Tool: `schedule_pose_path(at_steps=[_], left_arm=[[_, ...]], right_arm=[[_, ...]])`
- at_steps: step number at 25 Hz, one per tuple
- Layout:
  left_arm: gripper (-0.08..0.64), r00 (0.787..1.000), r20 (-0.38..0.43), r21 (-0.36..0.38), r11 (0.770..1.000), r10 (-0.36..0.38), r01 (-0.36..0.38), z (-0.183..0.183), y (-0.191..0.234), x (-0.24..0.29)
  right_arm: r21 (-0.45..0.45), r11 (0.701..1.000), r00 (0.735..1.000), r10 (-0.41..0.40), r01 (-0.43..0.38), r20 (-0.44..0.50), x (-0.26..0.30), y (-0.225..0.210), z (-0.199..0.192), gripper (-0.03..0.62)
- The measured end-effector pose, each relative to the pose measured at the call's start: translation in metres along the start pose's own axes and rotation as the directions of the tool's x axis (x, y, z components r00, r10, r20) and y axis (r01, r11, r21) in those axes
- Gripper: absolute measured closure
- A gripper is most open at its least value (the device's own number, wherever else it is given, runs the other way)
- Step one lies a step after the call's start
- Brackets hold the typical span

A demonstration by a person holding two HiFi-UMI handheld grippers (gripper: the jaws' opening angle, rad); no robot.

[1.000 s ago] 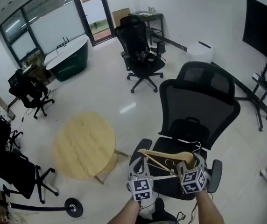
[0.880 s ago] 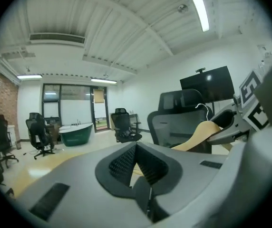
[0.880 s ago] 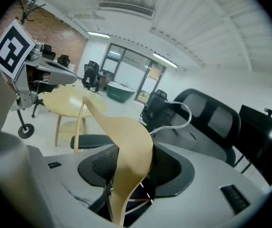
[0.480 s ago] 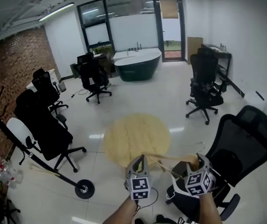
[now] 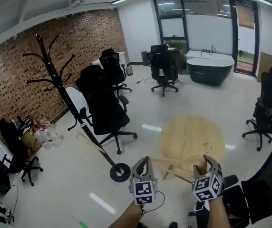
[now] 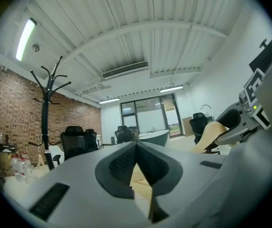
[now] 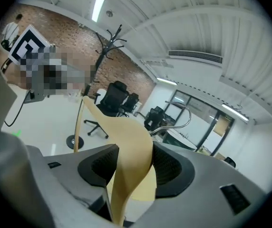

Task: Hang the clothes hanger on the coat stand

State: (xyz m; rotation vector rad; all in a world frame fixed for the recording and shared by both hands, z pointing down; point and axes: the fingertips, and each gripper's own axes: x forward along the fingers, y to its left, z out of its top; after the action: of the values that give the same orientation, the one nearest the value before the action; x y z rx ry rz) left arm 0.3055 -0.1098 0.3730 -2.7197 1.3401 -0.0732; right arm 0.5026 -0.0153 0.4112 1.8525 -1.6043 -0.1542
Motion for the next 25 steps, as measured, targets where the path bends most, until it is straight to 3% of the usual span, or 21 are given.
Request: schedule_pose_path(at_steps=[4,9,17,21,25], left_arm=[[0.549,0.996,0.005,-0.005,0.996,0.087,-0.087,-0.009,0.088,-0.025],[0.549,0.984,0.021,0.008,0.984,0.177,-0.178,-0.016,0.231,-0.062],[0.549,0.941,0.036,0.014,0.942,0.336,-0.336,-0.024,0.456,-0.131],[0.549,0.921,0.032,0.006,0.921,0.389,-0.389,-0.029,0.531,-0.157],[0.549,0.902,0.034,0.008,0.902,0.431,-0.432,-0.025,0.583,-0.155]], right_arm=[[-0.062,0.996,0.995,0.073,-0.069,0.063,0.03,0.063,0.074,0.387],[-0.127,0.981,0.979,0.163,-0.147,0.125,0.069,0.172,0.184,0.387],[-0.214,0.947,0.939,0.281,-0.238,0.2,0.114,0.343,0.349,0.387],[-0.272,0.92,0.905,0.35,-0.283,0.242,0.131,0.403,0.423,0.387],[-0.318,0.893,0.869,0.408,-0.318,0.28,0.158,0.431,0.49,0.387]])
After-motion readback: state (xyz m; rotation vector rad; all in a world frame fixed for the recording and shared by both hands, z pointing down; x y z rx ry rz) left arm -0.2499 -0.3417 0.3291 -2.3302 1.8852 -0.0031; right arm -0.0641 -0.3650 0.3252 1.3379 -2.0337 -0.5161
